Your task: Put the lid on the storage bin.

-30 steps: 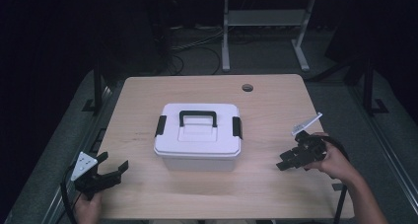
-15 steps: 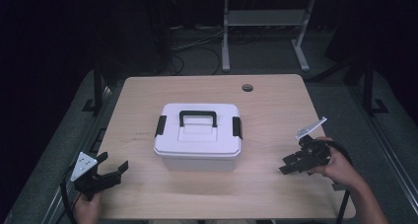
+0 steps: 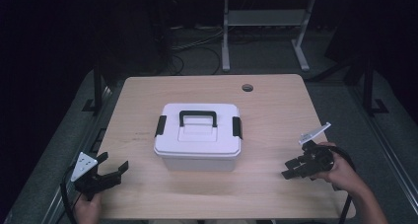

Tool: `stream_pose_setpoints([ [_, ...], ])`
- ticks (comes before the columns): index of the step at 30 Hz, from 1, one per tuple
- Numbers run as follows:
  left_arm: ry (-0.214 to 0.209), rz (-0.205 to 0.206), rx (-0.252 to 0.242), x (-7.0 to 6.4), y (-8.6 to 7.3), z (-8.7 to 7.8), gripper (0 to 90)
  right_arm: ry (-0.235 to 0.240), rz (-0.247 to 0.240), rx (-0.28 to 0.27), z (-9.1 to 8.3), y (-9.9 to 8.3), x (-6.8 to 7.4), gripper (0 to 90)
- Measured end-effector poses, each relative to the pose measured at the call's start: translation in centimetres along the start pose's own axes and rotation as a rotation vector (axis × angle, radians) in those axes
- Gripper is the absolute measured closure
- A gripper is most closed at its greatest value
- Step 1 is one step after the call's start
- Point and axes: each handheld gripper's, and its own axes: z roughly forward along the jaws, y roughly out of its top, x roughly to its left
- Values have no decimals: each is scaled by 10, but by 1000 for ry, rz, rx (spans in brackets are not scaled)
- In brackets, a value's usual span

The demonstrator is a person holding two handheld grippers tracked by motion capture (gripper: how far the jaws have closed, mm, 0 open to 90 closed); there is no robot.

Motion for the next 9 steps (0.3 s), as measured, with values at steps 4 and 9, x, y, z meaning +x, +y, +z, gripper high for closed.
stream_pose_setpoints([
  [4,-1,2,0,-1,0,0,141,-2,-3,-14,-2,-3,2,432],
  [9,-1,-4,1,-1,0,1,141,-5,-7,-24,-6,-3,5,422],
])
